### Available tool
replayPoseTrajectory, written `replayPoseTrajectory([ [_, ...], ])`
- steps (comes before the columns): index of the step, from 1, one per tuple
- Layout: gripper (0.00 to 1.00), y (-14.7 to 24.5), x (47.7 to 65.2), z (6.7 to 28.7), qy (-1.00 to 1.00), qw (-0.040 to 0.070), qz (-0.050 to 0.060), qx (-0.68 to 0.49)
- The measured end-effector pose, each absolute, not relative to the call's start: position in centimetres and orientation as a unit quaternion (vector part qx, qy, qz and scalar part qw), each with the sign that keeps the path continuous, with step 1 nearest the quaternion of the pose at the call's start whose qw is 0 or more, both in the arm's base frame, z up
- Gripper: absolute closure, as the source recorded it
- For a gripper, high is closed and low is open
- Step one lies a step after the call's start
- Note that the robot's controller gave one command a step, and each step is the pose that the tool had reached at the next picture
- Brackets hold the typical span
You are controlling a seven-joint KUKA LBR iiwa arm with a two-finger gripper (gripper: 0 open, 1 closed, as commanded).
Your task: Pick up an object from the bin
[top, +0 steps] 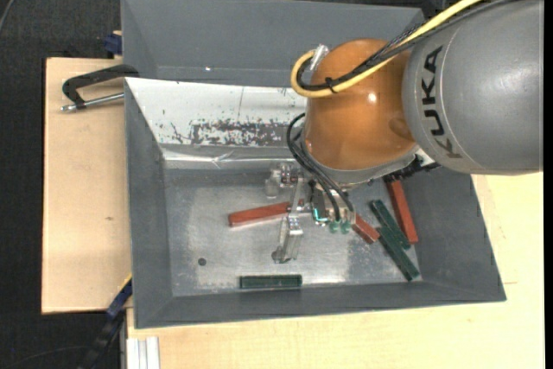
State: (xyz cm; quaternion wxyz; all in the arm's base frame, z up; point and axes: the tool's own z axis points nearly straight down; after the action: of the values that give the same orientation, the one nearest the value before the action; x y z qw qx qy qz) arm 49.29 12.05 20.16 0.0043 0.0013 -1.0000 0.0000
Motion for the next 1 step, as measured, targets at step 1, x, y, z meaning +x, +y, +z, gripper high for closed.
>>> replayPoseTrajectory([
  [1,0.00,4.94,55.66,6.69,-0.996,0.002,0.001,0.091],
])
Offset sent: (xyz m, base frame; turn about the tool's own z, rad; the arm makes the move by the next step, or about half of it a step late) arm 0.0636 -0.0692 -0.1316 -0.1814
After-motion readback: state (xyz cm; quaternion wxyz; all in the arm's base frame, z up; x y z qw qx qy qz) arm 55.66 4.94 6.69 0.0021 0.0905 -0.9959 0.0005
